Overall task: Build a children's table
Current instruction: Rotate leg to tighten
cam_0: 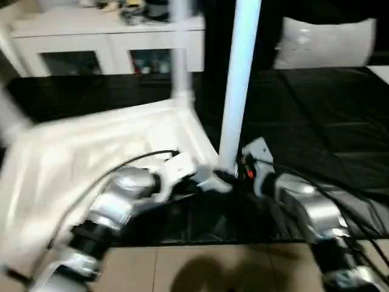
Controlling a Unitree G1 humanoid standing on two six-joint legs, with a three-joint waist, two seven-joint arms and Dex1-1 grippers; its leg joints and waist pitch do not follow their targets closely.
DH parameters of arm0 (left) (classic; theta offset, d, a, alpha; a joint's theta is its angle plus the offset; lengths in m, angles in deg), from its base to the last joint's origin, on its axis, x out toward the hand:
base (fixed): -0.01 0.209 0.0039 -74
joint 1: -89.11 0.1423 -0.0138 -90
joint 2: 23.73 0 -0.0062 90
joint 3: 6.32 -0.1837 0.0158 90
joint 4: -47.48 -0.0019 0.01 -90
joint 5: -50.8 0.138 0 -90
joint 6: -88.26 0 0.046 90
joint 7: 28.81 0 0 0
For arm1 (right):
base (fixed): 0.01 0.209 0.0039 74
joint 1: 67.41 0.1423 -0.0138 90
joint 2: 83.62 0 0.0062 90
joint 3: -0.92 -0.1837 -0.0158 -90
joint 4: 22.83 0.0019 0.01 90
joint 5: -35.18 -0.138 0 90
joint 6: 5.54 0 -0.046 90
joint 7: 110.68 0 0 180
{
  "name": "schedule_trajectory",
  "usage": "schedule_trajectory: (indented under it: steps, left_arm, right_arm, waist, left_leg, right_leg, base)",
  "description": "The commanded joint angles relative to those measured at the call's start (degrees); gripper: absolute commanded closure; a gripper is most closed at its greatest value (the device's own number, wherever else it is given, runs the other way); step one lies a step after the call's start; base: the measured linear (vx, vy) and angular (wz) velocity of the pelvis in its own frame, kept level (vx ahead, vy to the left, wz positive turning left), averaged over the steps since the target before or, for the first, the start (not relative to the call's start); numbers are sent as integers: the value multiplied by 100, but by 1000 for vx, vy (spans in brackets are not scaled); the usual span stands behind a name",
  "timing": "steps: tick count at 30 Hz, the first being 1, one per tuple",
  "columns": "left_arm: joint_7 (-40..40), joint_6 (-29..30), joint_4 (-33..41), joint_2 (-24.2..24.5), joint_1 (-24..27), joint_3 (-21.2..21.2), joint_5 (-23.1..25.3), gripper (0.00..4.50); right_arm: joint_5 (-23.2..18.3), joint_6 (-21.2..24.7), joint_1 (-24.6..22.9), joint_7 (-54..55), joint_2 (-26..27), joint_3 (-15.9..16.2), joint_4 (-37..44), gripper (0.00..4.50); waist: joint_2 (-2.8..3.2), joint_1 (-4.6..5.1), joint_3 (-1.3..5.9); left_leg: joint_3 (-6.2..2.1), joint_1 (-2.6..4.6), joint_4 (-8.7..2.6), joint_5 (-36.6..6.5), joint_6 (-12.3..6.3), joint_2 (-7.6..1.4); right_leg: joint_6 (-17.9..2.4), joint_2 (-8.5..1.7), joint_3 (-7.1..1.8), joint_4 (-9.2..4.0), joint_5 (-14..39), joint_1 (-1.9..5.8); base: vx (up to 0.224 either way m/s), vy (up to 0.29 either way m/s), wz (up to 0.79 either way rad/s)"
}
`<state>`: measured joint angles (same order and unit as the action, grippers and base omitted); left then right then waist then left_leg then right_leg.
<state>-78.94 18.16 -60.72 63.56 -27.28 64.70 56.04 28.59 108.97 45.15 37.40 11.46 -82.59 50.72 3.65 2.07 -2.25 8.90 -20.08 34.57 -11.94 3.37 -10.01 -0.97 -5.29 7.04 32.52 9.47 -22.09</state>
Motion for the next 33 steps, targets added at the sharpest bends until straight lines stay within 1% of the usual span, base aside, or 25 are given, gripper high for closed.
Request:
schedule_trajectory:
  steps: [1,2,3,4,5,6,7,8,9,10,11,12,13,14,17,21,22,23,24,25,28,30,31,32,33]
  left_arm:
    - [-10,-27,480,-307,-76,-267,-117,450]
    - [157,29,458,-419,-120,-277,-72,450]
    - [157,29,458,-419,-120,-277,-72,450]
    - [231,43,435,-462,-149,-293,-41,450]
    - [257,34,422,-464,-168,-315,8,450]
    - [275,12,397,-447,-186,-329,60,450]
    - [277,-36,361,-413,-201,-337,109,450]
    - [270,-75,332,-347,-201,-339,157,450]
    - [265,-95,316,-304,-197,-338,182,450]
    - [264,-97,315,-295,-196,-338,187,450]
    - [250,-130,299,-252,-194,-340,201,450]
    - [224,-183,277,-204,-193,-344,211,450]
    - [121,-320,195,-19,-195,-367,251,450]
    - [121,-320,195,-19,-195,-367,251,450]
    - [-135,-728,-29,289,-245,-380,297,450]
    - [-332,-934,-140,453,-264,-416,286,450]
    - [-709,-1292,-263,647,-265,-496,235,450]
    - [-802,-1401,-293,694,-266,-518,222,450]
    - [-1009,-1669,-361,794,-270,-578,184,450]
    - [-1011,-1672,-362,795,-270,-579,183,450]
    - [-1733,-2145,-434,1026,-272,-762,24,450]
    - [-1901,-2264,-451,1073,-278,-802,-12,450]
    - [-1910,-2270,-453,1075,-279,-803,-15,450]
    - [-2056,-2365,-472,1105,-289,-829,-64,450]
    - [-2056,-2365,-472,1105,-289,-829,-64,450]
  right_arm:
    - [149,202,39,396,229,143,-346,183]
    - [48,178,43,372,333,101,-326,148]
    - [48,178,43,372,333,101,-326,148]
    - [-47,154,23,280,380,61,-268,127]
    - [-73,104,3,234,396,19,-220,110]
    - [-99,74,-16,188,391,-31,-181,110]
    - [-111,47,-26,147,365,-71,-163,90]
    - [-130,-21,-42,103,307,-98,-138,78]
    - [-147,-62,-52,74,267,-108,-126,70]
    - [-149,-72,-53,70,259,-110,-123,64]
    - [-157,-105,-67,33,212,-106,-104,57]
    - [-162,-130,-86,-20,152,-95,-78,46]
    - [-154,-159,-167,-277,-95,-42,21,34]
    - [-154,-159,-167,-277,-95,-42,21,25]
    - [-184,-440,-308,-1087,-675,1,215,5]
    - [-296,-538,-349,-1591,-977,-32,347,5]
    - [-354,-595,-363,-2137,-1365,16,465,5]
    - [-366,-609,-365,-2266,-1454,33,489,5]
    - [-393,-635,-366,-2525,-1648,89,531,5]
    - [-393,-636,-366,-2527,-1650,90,531,5]
    - [-520,-833,-320,-3381,-2089,283,664,5]
    - [-524,-902,-308,-3544,-2175,333,690,5]
    - [-524,-908,-307,-3551,-2178,335,690,5]
    - [-512,-1007,-296,-3665,-2226,376,685,5]
    - [-512,-1007,-296,-3665,-2226,376,685,5]
  waist:
    - [-58,-8,246]
    - [-84,-21,260]
    - [-84,-21,260]
    - [-103,-64,273]
    - [-85,-109,275]
    - [-92,-126,281]
    - [-72,-167,302]
    - [-75,-185,314]
    - [-51,-226,324]
    - [-61,-276,345]
    - [-66,-289,346]
    - [-46,-316,360]
    - [-38,-352,386]
    - [-34,-366,374]
    - [-36,-428,357]
    - [-37,-437,343]
    - [-52,-438,341]
    - [-46,-450,340]
    - [-50,-451,344]
    - [-50,-456,344]
    - [-60,-470,344]
    - [-54,-493,351]
    - [-46,-513,353]
    - [-58,-525,358]
    - [-52,-565,362]
  left_leg:
    - [-147,-18,-464,-2169,-139,-211]
    - [-130,-25,-458,-2032,-206,-208]
    - [-130,-25,-458,-2032,-206,-208]
    - [-109,-47,-461,-1811,-303,-219]
    - [-105,-56,-466,-1676,-338,-233]
    - [-103,-63,-471,-1611,-347,-240]
    - [-97,-60,-468,-1445,-360,-253]
    - [-88,-62,-464,-1348,-379,-259]
    - [-83,-79,-457,-1168,-404,-267]
    - [-72,-87,-440,-971,-438,-268]
    - [-67,-97,-433,-893,-458,-265]
    - [-65,-114,-419,-756,-502,-253]
    - [-80,-122,-402,-578,-546,-259]
    - [-64,-127,-395,-555,-609,-263]
    - [-54,-103,-406,-809,-602,-273]
    - [-61,-98,-423,-1012,-549,-278]
    - [-68,-111,-426,-1012,-541,-282]
    - [-75,-118,-422,-1029,-576,-270]
    - [-68,-113,-419,-975,-588,-291]
    - [-63,-112,-410,-964,-605,-282]
    - [-54,-110,-405,-1009,-631,-277]
    - [-56,-110,-405,-941,-671,-303]
    - [-49,-94,-403,-916,-672,-318]
    - [-46,-92,-400,-892,-666,-320]
    - [-45,-85,-398,-865,-661,-324]
  right_leg:
    - [-422,-379,-220,-590,3270,193]
    - [-481,-383,-242,-572,3170,198]
    - [-481,-383,-242,-572,3170,198]
    - [-532,-378,-264,-556,2969,212]
    - [-577,-382,-279,-530,2830,219]
    - [-601,-379,-290,-518,2740,225]
    - [-697,-385,-307,-478,2475,234]
    - [-746,-379,-318,-465,2310,234]
    - [-849,-373,-330,-423,1968,248]
    - [-951,-370,-340,-370,1629,261]
    - [-999,-369,-345,-351,1498,262]
    - [-1046,-374,-335,-333,1316,290]
    - [-1063,-365,-334,-288,1077,306]
    - [-1102,-359,-335,-283,988,290]
    - [-1033,-365,-334,-326,1292,285]
    - [-985,-364,-327,-356,1544,276]
    - [-970,-367,-328,-350,1562,291]
    - [-944,-356,-317,-358,1604,300]
    - [-961,-369,-339,-332,1518,291]
    - [-982,-364,-332,-336,1503,288]
    - [-996,-373,-320,-347,1661,289]
    - [-1024,-369,-328,-328,1571,281]
    - [-1068,-363,-335,-317,1495,262]
    - [-1093,-369,-338,-308,1448,263]
    - [-1121,-375,-341,-298,1411,259]
  base:
    - [0,0,0]
    - [0,0,0]
    - [0,0,0]
    - [0,0,0]
    - [0,0,0]
    - [0,0,0]
    - [0,0,0]
    - [0,0,0]
    - [0,0,0]
    - [0,0,0]
    - [0,0,0]
    - [0,0,0]
    - [0,0,0]
    - [0,0,0]
    - [0,0,0]
    - [0,0,0]
    - [0,0,0]
    - [0,0,0]
    - [0,0,0]
    - [0,0,0]
    - [0,0,0]
    - [0,0,0]
    - [0,0,0]
    - [0,0,0]
    - [0,0,0]
